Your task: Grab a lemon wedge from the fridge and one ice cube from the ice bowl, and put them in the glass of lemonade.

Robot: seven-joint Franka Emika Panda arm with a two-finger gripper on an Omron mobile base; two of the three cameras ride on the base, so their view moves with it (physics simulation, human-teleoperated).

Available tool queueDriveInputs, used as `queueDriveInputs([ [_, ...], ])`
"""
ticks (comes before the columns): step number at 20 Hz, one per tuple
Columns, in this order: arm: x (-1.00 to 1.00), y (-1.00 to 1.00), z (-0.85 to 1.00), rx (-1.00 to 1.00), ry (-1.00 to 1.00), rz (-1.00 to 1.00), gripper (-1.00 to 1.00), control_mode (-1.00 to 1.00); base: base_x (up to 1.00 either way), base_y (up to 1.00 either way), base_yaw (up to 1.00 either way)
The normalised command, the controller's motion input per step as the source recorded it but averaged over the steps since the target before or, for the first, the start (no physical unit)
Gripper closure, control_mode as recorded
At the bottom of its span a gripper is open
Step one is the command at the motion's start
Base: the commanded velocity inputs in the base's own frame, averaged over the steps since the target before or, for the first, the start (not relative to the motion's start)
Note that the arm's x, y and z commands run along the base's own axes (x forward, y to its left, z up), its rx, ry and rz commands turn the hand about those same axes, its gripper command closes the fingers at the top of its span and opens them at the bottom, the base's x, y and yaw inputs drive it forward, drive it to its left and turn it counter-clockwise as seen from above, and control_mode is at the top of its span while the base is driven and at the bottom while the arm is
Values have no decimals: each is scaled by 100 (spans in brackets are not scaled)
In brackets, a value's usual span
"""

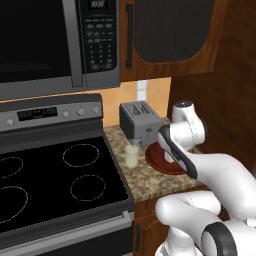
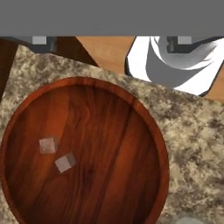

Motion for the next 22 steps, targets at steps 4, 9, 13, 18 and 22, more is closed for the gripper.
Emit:
queueDriveInputs([
  [4,26,-32,-14,0,0,9,-100,-100,0,0,0],
  [9,25,-6,-27,-1,0,8,-100,-100,0,0,0],
  [13,36,0,-30,0,0,7,-100,-100,0,0,0],
  [18,31,0,-23,0,2,8,-100,-100,0,0,0],
  [22,33,0,-18,0,3,6,-100,-100,0,0,0],
])
